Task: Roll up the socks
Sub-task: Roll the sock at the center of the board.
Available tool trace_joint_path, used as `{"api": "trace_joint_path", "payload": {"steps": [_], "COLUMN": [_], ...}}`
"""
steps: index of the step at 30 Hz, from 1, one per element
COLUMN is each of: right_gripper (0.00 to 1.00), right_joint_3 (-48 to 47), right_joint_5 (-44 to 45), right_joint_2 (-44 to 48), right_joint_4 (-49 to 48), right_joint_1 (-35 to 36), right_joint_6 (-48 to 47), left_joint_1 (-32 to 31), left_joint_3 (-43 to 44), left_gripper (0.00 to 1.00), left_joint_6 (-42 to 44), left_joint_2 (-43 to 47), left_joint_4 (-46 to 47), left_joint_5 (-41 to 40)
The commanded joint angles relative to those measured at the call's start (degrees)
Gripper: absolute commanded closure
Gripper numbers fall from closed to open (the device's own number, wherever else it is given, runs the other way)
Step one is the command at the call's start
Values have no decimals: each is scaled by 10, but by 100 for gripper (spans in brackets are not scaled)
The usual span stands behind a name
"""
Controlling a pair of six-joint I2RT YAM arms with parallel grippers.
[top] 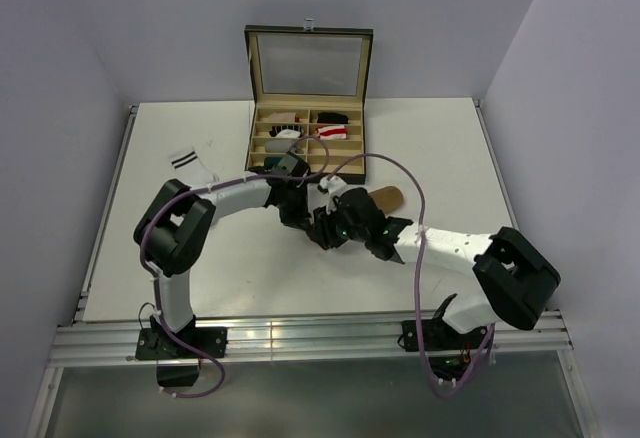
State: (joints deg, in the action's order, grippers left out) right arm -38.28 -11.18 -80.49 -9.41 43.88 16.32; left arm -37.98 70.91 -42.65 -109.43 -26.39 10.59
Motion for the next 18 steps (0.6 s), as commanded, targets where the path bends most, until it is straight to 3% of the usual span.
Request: {"api": "trace_joint_path", "payload": {"steps": [1, 18], "right_gripper": [57, 57], "right_joint_3": [20, -55], "right_joint_5": [164, 348], "right_joint_2": [-1, -135], "right_joint_4": [1, 25], "right_joint_1": [45, 181], "right_joint_6": [-59, -135], "left_joint_1": [-3, -5], "left_joint_3": [28, 55], "left_gripper": [100, 99], "left_joint_6": [29, 39], "left_joint_2": [-16, -33], "left_joint_4": [-41, -67], "left_joint_5": [10, 15]}}
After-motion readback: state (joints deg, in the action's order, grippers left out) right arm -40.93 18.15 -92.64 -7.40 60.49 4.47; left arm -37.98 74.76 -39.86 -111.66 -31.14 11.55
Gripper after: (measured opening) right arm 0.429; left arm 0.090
